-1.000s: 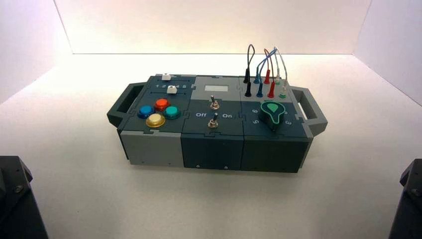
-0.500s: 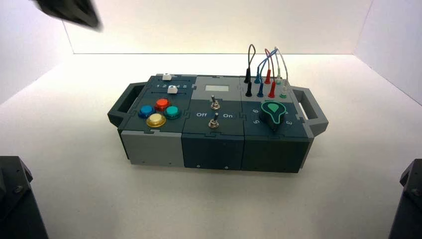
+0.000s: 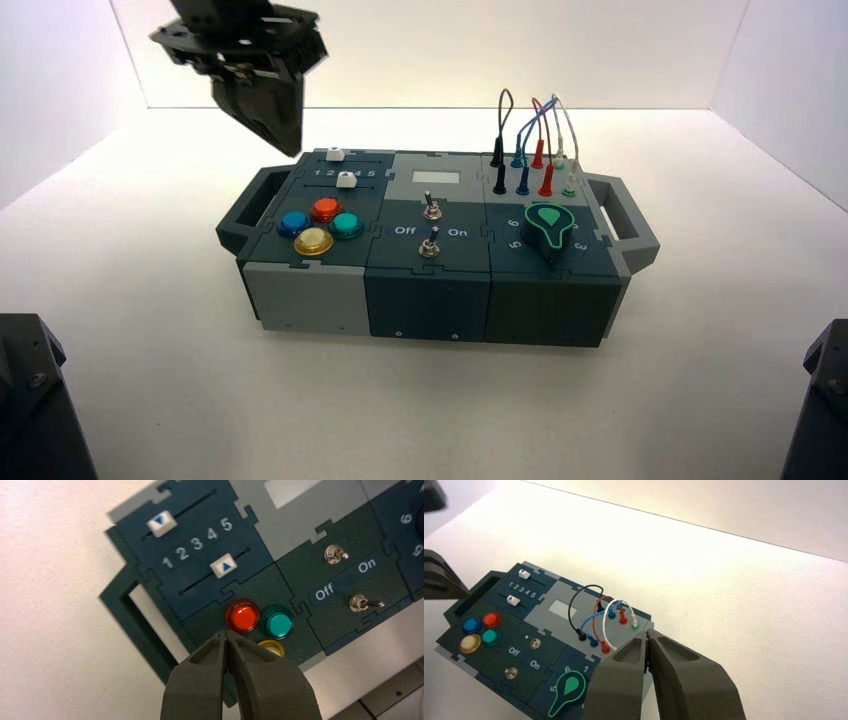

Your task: Push the red button with the left gripper.

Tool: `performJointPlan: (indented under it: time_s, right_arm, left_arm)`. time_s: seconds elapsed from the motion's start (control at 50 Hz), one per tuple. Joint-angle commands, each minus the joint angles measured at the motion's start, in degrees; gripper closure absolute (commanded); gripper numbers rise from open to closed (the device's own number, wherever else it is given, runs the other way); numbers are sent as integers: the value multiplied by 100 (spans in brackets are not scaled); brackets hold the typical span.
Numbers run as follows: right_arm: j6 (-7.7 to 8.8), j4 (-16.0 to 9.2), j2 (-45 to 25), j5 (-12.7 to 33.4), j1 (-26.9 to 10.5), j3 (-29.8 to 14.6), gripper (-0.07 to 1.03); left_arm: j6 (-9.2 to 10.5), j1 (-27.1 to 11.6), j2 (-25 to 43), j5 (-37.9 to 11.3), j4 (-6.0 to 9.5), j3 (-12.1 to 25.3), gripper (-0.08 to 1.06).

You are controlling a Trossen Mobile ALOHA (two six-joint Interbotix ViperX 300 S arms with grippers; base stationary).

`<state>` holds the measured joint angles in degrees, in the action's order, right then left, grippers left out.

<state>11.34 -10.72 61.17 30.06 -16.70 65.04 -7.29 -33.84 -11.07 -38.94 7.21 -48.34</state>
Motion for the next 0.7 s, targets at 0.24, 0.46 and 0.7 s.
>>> performJointPlan:
  time_s: [0.24, 0.46, 0.7]
  right_arm:
    - [-26, -9, -62, -18, -9, -105, 99]
    - [-26, -18, -62, -9, -9, -105, 99]
    - [-26, -9, -26, 9, 0, -114, 99]
  left_arm:
    - [-62, -308, 554, 9, 53, 378, 101]
    - [-105, -325, 870, -53, 53, 404, 101]
    - [-114, -325, 1099, -62, 53, 439, 101]
